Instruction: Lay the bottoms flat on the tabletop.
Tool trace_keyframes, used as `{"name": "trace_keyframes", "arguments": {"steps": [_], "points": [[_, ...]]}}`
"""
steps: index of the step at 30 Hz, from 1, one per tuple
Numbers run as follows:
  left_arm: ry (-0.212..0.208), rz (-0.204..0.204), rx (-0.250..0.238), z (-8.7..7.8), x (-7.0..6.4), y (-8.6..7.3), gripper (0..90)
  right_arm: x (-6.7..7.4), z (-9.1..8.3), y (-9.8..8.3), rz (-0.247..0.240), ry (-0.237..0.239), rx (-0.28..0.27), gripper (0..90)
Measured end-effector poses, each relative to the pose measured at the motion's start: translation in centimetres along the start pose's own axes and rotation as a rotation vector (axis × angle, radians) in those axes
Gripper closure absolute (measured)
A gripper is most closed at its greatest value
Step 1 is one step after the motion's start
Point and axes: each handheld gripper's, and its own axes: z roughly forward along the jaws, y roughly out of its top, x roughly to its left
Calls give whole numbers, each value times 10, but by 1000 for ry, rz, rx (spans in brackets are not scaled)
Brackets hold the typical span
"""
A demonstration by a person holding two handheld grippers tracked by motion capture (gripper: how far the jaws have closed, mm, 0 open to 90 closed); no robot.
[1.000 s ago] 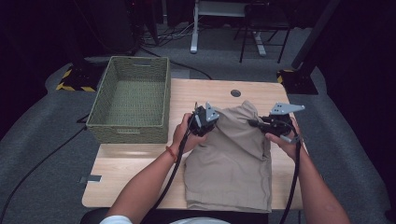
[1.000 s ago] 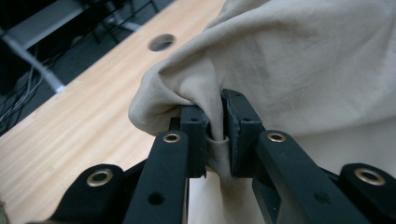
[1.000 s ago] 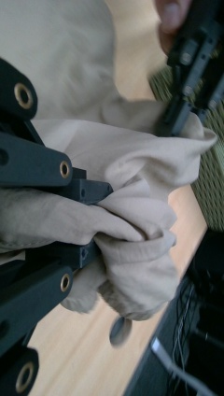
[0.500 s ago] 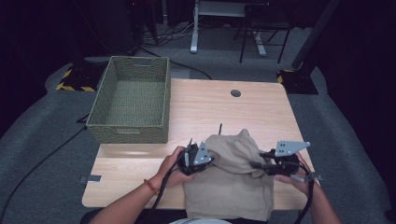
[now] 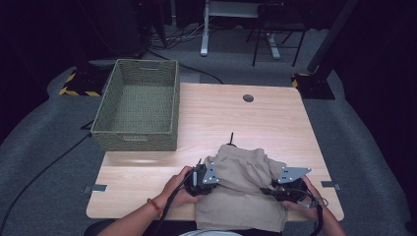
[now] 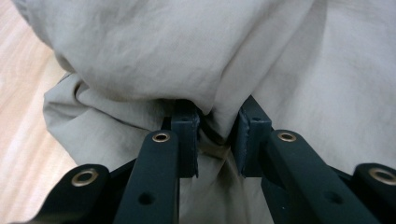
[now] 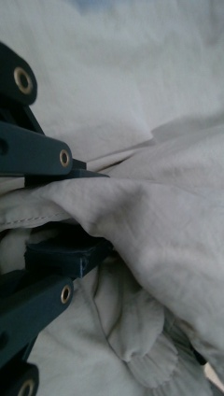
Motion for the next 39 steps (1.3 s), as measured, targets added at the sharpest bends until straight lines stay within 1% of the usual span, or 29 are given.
{"name": "trace_keyframes", "arguments": {"steps": [1,2,3,4,6,9,11,13,15,16,17,19,20,21,22,23,24,25,27,29,30,31,32,33,34,35,36,37,39], "points": [[5,-2,-1,1,2,0,737,-2,2,1,5,-14,-5,712],[21,0,1,3,9,1,736,-3,3,1,9,-20,-9,713],[25,-23,4,4,14,2,731,-7,6,3,25,-33,-20,713],[29,-35,0,7,21,3,730,-11,8,4,36,-44,-27,713],[54,-29,3,10,29,5,722,-20,14,7,45,-71,-37,713],[103,-38,33,15,45,12,689,-33,22,15,57,-95,-43,711],[143,-32,51,16,52,14,651,-41,28,20,75,-116,-48,688],[142,-43,59,14,56,14,605,-45,32,25,88,-115,-51,614],[147,-36,52,9,55,12,561,-45,32,27,85,-110,-41,548],[136,-35,42,5,54,11,514,-44,30,28,89,-104,-44,504],[119,-45,31,-2,52,10,470,-43,26,28,90,-101,-47,470],[93,-54,7,-14,48,7,404,-41,15,29,100,-109,-65,417],[82,-60,-1,-19,46,5,373,-40,6,31,101,-113,-84,390],[61,-73,-21,-25,42,2,368,-40,0,33,106,-119,-98,380],[51,-76,-27,-28,39,-1,348,-41,-11,36,110,-144,-125,360],[36,-77,-33,-31,35,-4,332,-42,-16,39,121,-161,-144,339],[25,-63,-24,-33,30,-8,337,-45,-22,44,131,-183,-164,327],[23,-56,-18,-34,26,-10,339,-50,-27,51,147,-211,-174,315],[1,-51,-14,-36,18,-15,341,-56,-29,63,152,-237,-180,286],[-17,-56,-13,-37,11,-19,355,-66,-23,80,156,-242,-159,269],[-30,-59,-16,-37,9,-21,385,-71,-19,86,156,-240,-152,263],[-36,-46,-12,-36,7,-22,410,-74,-16,91,157,-238,-148,262],[-33,-42,2,-34,5,-23,402,-79,-11,97,162,-235,-134,245],[-44,-36,12,-32,3,-25,416,-84,-5,102,169,-226,-117,228],[-47,-31,16,-30,3,-26,437,-91,4,107,173,-228,-86,227],[-44,-28,30,-29,1,-27,433,-95,9,109,179,-244,-67,227],[-52,-30,26,-28,1,-28,441,-102,19,110,206,-246,-50,211],[-55,-30,25,-28,1,-28,443,-107,26,109,232,-230,-28,202],[-56,-37,23,-28,1,-29,443,-113,39,106,232,-245,28,191]]}}
